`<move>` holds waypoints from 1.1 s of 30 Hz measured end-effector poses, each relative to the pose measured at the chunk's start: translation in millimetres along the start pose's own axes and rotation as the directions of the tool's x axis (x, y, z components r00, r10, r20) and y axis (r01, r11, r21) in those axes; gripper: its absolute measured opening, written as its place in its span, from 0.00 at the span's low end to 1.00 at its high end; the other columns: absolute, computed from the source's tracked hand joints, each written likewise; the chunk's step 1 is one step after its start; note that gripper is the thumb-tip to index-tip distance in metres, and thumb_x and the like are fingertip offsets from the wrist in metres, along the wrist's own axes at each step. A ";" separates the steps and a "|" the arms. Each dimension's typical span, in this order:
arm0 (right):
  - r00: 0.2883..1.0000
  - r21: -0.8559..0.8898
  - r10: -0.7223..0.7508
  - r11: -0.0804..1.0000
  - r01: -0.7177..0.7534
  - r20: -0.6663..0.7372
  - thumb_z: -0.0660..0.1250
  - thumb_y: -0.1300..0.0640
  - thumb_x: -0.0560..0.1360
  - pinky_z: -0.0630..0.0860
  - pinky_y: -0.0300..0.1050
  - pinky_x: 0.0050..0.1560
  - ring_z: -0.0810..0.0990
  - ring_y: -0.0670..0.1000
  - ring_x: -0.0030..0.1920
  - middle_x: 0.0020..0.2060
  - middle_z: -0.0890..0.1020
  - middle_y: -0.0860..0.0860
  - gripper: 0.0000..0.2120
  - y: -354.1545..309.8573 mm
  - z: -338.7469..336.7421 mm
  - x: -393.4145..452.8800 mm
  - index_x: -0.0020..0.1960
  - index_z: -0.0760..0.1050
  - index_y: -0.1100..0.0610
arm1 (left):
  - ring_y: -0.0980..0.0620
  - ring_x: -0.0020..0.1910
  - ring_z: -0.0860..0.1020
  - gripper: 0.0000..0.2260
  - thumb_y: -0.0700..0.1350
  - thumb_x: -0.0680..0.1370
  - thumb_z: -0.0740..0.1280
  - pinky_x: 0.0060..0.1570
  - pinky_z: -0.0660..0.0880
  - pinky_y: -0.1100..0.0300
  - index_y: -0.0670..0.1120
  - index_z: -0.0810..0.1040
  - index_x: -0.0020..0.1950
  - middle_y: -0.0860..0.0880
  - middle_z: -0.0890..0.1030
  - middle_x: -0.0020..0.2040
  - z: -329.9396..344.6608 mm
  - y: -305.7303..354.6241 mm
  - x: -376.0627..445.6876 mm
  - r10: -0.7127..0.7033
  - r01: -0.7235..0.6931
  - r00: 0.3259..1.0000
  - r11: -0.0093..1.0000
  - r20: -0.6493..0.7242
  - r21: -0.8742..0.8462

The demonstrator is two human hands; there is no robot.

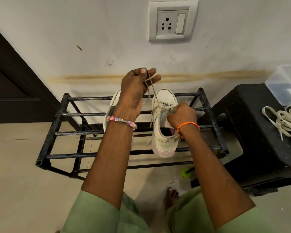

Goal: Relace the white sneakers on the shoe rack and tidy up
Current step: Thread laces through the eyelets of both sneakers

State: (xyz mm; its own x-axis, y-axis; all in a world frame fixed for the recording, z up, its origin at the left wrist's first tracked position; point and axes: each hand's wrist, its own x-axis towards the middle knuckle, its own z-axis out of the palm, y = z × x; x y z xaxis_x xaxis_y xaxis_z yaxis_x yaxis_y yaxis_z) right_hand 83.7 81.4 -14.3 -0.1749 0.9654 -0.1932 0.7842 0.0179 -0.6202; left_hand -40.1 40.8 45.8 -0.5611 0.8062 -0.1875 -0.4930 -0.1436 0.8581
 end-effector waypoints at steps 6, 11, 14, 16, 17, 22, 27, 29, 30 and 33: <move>0.999 0.041 0.012 0.999 -0.011 -0.031 0.65 0.58 0.75 0.72 0.45 0.46 0.77 0.59 0.55 0.55 0.78 0.59 0.15 1.4 0.1 -0.3 0.59 0.72 0.63 | 0.50 0.49 0.78 0.08 0.46 0.77 0.66 0.50 0.74 0.57 0.44 0.80 0.52 0.48 0.81 0.49 -22.8 -39.7 5.1 -0.023 -0.126 0.989 0.344 0.143 0.930; 0.999 0.054 0.016 0.998 -0.014 -0.043 0.67 0.58 0.74 0.72 0.44 0.46 0.77 0.59 0.55 0.55 0.78 0.59 0.16 1.9 2.4 -1.9 0.59 0.72 0.62 | 0.51 0.45 0.79 0.05 0.45 0.74 0.72 0.47 0.73 0.59 0.44 0.82 0.42 0.48 0.82 0.44 -27.8 -48.3 8.3 -0.065 -0.106 0.988 0.351 0.137 0.930; 0.999 0.058 0.020 0.998 -0.018 -0.041 0.66 0.58 0.74 0.73 0.45 0.48 0.77 0.59 0.55 0.55 0.78 0.60 0.16 2.1 1.9 -1.1 0.59 0.72 0.62 | 0.52 0.44 0.80 0.03 0.43 0.73 0.72 0.47 0.75 0.62 0.45 0.82 0.41 0.51 0.81 0.39 -26.8 -50.0 9.7 -0.057 -0.088 0.990 0.448 0.127 0.890; 0.999 0.045 0.014 0.999 -0.013 -0.032 0.66 0.58 0.74 0.72 0.44 0.46 0.77 0.59 0.55 0.55 0.78 0.60 0.16 2.0 1.7 -1.1 0.60 0.71 0.62 | 0.53 0.41 0.80 0.04 0.40 0.72 0.73 0.47 0.77 0.60 0.45 0.81 0.38 0.51 0.81 0.38 -25.8 -49.9 9.7 -0.047 -0.057 0.994 0.553 0.099 0.831; 1.000 0.035 0.009 0.999 -0.008 -0.028 0.66 0.58 0.74 0.71 0.44 0.46 0.77 0.59 0.56 0.56 0.78 0.59 0.16 1.7 1.5 -1.4 0.60 0.71 0.62 | 0.54 0.40 0.80 0.05 0.38 0.72 0.73 0.47 0.77 0.60 0.45 0.81 0.36 0.50 0.81 0.37 -25.2 -48.7 9.7 -0.047 -0.039 0.995 0.615 0.085 0.787; 1.000 0.025 0.005 1.000 -0.005 -0.015 0.66 0.59 0.75 0.73 0.45 0.50 0.76 0.60 0.58 0.57 0.77 0.59 0.16 -0.1 0.3 -1.7 0.61 0.71 0.61 | 0.56 0.45 0.80 0.08 0.35 0.73 0.70 0.50 0.71 0.61 0.47 0.79 0.36 0.52 0.82 0.38 -13.6 -26.6 4.7 -0.020 0.000 0.999 0.923 0.048 0.385; 1.000 0.046 -0.007 0.999 0.008 -0.026 0.65 0.60 0.74 0.73 0.46 0.51 0.77 0.60 0.57 0.56 0.79 0.58 0.17 1.1 0.8 -1.6 0.62 0.72 0.60 | 0.52 0.40 0.81 0.06 0.37 0.80 0.59 0.38 0.74 0.63 0.45 0.71 0.45 0.51 0.81 0.40 -10.3 -15.9 5.7 -0.095 0.094 0.995 0.992 -0.007 -0.083; 1.000 0.051 -0.010 0.999 0.011 -0.024 0.64 0.60 0.74 0.73 0.45 0.50 0.77 0.59 0.56 0.55 0.79 0.58 0.16 2.1 0.9 -1.1 0.61 0.72 0.60 | 0.54 0.35 0.76 0.03 0.37 0.79 0.60 0.36 0.73 0.62 0.43 0.71 0.50 0.50 0.76 0.39 -13.6 -24.1 5.6 -0.095 0.104 0.994 0.967 -0.053 0.234; 1.000 0.055 -0.011 0.998 0.013 -0.023 0.64 0.60 0.74 0.73 0.44 0.50 0.77 0.59 0.56 0.55 0.79 0.58 0.16 2.4 0.9 -0.9 0.61 0.72 0.60 | 0.55 0.35 0.74 0.04 0.39 0.78 0.62 0.36 0.71 0.63 0.43 0.72 0.52 0.51 0.75 0.40 -16.7 -31.2 6.4 -0.067 0.080 0.997 0.876 -0.044 0.475; 1.000 0.062 -0.015 0.998 0.016 -0.021 0.65 0.59 0.74 0.73 0.44 0.49 0.77 0.59 0.56 0.55 0.79 0.58 0.16 1.9 1.2 -1.1 0.61 0.72 0.59 | 0.58 0.36 0.73 0.04 0.45 0.76 0.68 0.35 0.69 0.64 0.46 0.79 0.48 0.54 0.76 0.38 -23.5 -51.2 7.0 -0.038 -0.083 0.993 0.410 0.108 0.908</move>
State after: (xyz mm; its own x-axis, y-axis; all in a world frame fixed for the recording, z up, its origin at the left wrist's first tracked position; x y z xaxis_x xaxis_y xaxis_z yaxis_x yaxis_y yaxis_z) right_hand 84.7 80.0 -16.2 -0.1739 0.9703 -0.1682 0.7432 0.0173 -0.6688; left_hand -34.3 40.3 -10.7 -0.4670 0.8682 -0.1677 0.4482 0.3959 0.8015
